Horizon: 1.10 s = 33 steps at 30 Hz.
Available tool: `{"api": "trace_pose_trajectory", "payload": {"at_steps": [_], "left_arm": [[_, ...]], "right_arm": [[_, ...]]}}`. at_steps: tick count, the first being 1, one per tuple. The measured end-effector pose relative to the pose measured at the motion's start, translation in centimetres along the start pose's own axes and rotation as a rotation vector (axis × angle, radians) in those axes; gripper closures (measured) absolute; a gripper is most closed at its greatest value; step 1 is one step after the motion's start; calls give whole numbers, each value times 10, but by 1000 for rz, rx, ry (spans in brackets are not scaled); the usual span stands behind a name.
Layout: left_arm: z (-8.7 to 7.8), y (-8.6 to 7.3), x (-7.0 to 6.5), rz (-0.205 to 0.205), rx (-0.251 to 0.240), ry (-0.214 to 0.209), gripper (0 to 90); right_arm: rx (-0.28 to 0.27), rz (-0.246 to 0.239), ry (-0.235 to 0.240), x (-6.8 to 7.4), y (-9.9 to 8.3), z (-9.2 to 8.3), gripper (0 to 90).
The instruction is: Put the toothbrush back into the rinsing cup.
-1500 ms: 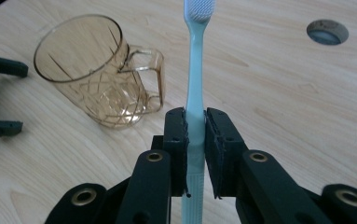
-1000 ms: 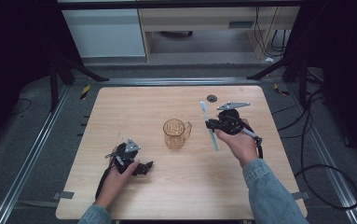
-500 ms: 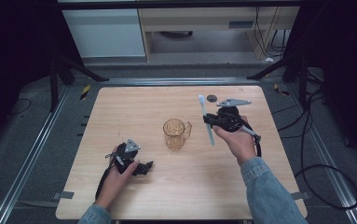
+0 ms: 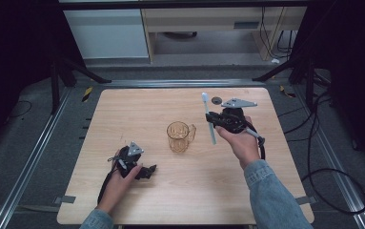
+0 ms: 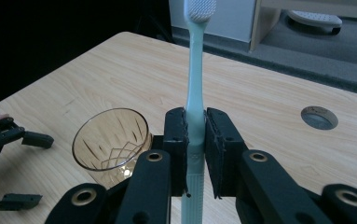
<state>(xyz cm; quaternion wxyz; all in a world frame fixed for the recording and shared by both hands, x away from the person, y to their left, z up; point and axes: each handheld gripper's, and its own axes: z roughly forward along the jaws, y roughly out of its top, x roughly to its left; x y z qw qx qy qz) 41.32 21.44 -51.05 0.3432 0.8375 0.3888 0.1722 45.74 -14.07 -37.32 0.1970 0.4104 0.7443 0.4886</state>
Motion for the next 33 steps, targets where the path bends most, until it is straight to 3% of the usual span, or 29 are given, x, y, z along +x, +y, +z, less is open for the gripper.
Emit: {"api": "trace_pose_trajectory", "payload": {"at_steps": [33], "left_arm": [[0,0,0,0,0,0,0]], "right_arm": [[-127,-3,1,4,3,4,791]]}}
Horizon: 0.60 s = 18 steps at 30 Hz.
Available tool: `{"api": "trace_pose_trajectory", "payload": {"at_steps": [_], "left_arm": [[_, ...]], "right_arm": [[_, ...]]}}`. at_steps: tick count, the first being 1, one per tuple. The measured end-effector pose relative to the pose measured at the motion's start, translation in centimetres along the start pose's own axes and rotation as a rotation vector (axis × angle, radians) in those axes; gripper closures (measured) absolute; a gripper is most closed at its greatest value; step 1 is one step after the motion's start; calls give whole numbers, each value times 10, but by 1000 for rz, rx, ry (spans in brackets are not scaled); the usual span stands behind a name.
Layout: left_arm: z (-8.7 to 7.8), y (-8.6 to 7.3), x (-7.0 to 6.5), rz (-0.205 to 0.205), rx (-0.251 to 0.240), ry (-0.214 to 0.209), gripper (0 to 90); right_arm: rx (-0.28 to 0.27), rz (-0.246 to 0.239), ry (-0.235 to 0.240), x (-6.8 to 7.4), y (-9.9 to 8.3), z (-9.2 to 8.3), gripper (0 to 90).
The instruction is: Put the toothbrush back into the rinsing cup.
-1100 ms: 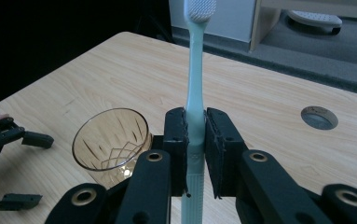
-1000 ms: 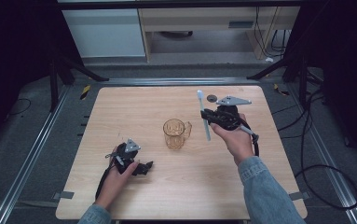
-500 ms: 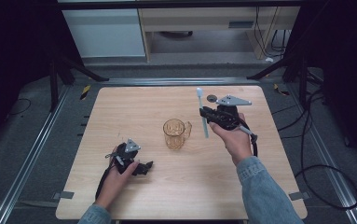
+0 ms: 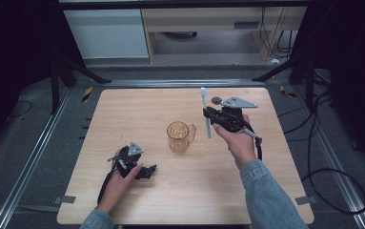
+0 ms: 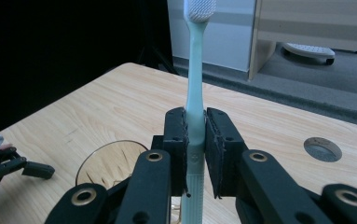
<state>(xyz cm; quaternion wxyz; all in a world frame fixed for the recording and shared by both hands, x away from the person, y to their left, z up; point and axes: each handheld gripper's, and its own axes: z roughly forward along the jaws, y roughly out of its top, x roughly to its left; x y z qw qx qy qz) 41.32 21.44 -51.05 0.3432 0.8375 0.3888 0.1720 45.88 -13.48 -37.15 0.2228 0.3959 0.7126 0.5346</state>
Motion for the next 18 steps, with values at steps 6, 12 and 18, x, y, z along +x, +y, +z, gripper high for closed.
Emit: {"api": "trace_pose_trajectory", "payload": {"at_steps": [6,12,18], "left_arm": [[0,0,0,0,0,0,0],[0,0,0,0,0,0,0],[0,0,0,0,0,0,0]], "right_arm": [[-26,13,0,0,1,0,791],[-41,14,-3,-1,1,1,791],[-69,19,1,1,2,1,792]]}}
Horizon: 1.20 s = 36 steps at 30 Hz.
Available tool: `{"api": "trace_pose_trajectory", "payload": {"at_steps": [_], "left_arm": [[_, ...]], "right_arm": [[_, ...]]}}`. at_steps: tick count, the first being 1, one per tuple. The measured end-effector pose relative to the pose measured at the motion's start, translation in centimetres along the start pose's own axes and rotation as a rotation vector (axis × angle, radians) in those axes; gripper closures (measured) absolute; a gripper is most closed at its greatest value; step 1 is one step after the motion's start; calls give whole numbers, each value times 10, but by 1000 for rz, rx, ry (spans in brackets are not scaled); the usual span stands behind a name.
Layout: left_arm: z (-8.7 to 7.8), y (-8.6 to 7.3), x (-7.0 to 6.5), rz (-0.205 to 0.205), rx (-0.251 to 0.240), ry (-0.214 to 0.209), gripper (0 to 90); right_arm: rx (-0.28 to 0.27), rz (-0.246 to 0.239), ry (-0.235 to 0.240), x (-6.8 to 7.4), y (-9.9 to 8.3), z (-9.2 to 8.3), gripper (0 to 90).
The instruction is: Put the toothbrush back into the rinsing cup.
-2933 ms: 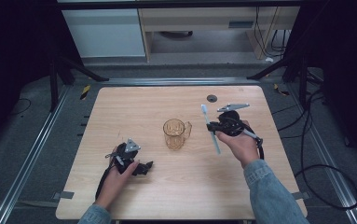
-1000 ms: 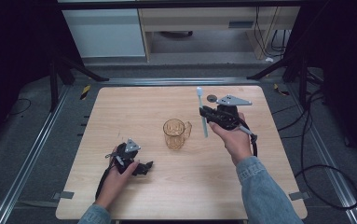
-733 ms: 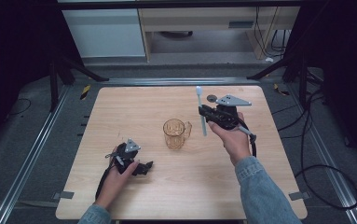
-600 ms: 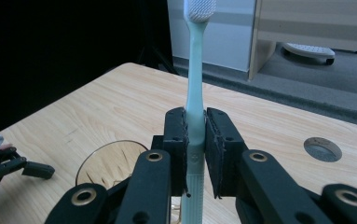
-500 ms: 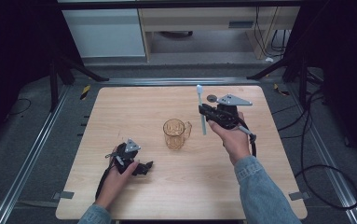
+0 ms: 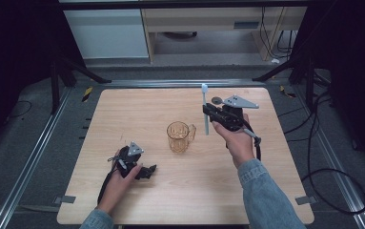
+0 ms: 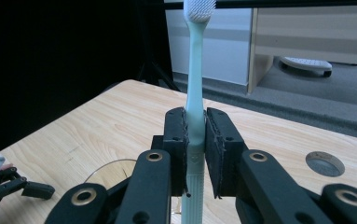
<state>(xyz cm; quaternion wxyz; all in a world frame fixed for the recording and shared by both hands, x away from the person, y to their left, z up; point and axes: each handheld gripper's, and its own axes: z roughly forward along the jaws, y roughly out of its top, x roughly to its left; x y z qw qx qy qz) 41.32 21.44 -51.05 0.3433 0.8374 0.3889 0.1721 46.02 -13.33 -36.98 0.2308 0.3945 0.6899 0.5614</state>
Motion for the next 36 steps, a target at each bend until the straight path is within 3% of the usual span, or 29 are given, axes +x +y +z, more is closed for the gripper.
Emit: {"api": "trace_pose_trajectory", "payload": {"at_steps": [10,27,36], "left_arm": [[0,0,0,0,0,0,0],[0,0,0,0,0,0,0],[0,0,0,0,0,0,0]], "right_arm": [[-66,12,2,1,0,2,791],[-133,26,-2,7,-1,9,792],[-171,11,-7,12,-2,13,792]]}}
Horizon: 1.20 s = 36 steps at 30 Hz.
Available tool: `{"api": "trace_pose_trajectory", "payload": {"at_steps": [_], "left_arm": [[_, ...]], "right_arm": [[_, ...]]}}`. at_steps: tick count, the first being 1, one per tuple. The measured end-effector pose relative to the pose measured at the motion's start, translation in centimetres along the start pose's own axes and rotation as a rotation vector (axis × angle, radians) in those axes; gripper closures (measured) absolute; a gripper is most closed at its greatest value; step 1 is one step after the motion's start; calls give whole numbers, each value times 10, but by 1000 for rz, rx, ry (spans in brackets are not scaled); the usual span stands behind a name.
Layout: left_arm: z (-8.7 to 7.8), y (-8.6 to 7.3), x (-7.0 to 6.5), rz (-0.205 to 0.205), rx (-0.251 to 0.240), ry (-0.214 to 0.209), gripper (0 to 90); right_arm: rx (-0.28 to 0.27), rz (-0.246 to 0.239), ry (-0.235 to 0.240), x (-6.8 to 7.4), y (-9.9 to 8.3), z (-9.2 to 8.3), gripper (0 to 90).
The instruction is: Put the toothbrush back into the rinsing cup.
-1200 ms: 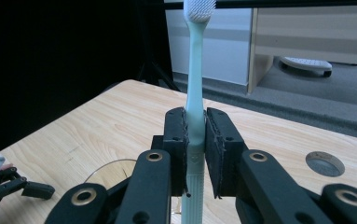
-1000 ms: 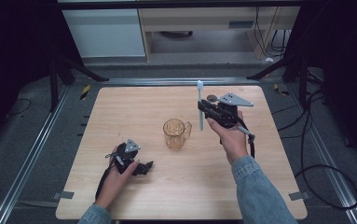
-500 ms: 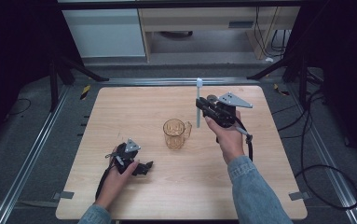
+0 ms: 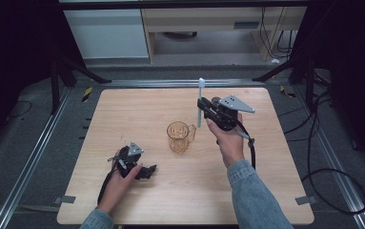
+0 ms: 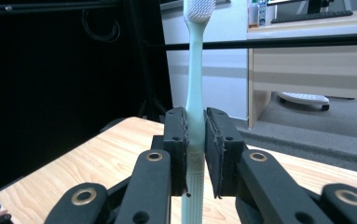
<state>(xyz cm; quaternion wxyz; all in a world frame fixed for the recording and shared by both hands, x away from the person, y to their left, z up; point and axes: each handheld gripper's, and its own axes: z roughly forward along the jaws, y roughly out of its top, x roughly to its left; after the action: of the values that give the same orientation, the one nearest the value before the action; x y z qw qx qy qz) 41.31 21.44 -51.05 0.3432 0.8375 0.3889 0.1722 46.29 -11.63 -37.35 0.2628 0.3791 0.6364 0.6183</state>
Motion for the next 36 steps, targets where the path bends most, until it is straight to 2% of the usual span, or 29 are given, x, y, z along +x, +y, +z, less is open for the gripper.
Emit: {"api": "trace_pose_trajectory", "payload": {"at_steps": [20,30,36], "left_arm": [[0,0,0,0,0,0,0],[0,0,0,0,0,0,0],[0,0,0,0,0,0,0]], "right_arm": [[-65,-11,0,5,-3,5,791],[-94,2,-8,5,-10,6,792],[-91,10,-15,3,-15,7,792]]}}
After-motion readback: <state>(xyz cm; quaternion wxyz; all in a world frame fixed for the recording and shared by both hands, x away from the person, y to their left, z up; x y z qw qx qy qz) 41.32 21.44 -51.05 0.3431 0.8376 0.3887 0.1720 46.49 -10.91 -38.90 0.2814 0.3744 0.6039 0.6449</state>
